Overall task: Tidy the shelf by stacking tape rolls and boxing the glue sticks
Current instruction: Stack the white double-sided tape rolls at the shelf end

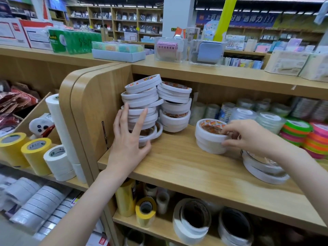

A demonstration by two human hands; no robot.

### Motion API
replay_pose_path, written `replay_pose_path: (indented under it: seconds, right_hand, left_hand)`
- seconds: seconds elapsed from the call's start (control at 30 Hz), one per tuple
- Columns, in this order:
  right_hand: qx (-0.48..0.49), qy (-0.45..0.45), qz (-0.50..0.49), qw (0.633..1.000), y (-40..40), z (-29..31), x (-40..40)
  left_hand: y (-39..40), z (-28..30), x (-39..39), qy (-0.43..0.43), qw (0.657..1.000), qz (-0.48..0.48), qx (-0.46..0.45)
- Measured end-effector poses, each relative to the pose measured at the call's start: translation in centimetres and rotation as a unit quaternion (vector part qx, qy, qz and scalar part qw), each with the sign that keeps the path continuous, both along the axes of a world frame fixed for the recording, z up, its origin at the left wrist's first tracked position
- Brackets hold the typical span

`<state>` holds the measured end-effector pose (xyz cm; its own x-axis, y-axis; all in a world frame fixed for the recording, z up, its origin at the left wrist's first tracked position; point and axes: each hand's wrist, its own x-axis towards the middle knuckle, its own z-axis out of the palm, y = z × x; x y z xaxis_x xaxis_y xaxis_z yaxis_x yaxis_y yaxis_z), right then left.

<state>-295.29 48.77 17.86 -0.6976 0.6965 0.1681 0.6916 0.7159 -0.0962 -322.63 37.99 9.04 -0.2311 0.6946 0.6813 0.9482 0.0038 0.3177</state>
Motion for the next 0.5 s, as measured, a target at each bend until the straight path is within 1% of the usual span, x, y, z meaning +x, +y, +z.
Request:
replay_pose_path:
  seconds: [0.1,0.13,0.2,0.23,0.33,0.37,0.43,0.47,0.5]
  right_hand:
    - [0.070,0.054,0.017,0.996,-0.7,1.2,-0.3]
    - [0.093,0.089,0.038,0.991,-1.1,1.4,-0.6]
    - [0.096,0.144,0.098,0.980,-2.1,1.6,-1.8]
    - [0.085,0.147,0.125,0.977,-2.5,1.2,-2.5]
    - [0.066,0.093,0.183,0.977,-2.7,-1.7,-4.6]
    - [0.054,0.065,0.176,0.981,-2.6,-2.7,-5.0]
    - [0.036,-0.020,0.124,0.991,-2.1,-3.5,-5.1]
    - [0.035,-0.041,0.104,0.993,-1.8,-3.1,-5.1]
    - [0.033,-0.029,0.102,0.994,-1.6,-2.3,-5.0]
  left_hand:
    - [-0.1,0.0,0.0,-0.008,1.000,-0.003,0.001]
    - [-0.1,0.0,0.0,-0.009,1.000,-0.005,0.003]
    - [-0.1,0.1,0.0,-0.008,1.000,-0.006,0.006]
    - [-0.1,0.1,0.0,-0.010,1.000,-0.007,0.006]
    - [-0.3,0.1,0.0,-0.040,0.999,-0.006,0.005]
    - [-0.3,0.1,0.0,-0.054,0.999,-0.003,0.004]
    - [-0.4,0.1,0.0,-0.071,0.997,-0.004,0.008]
    - [-0.4,0.2,0.0,-0.073,0.997,-0.006,0.014]
    - [-0.4,0.2,0.0,-0.074,0.997,-0.010,0.020]
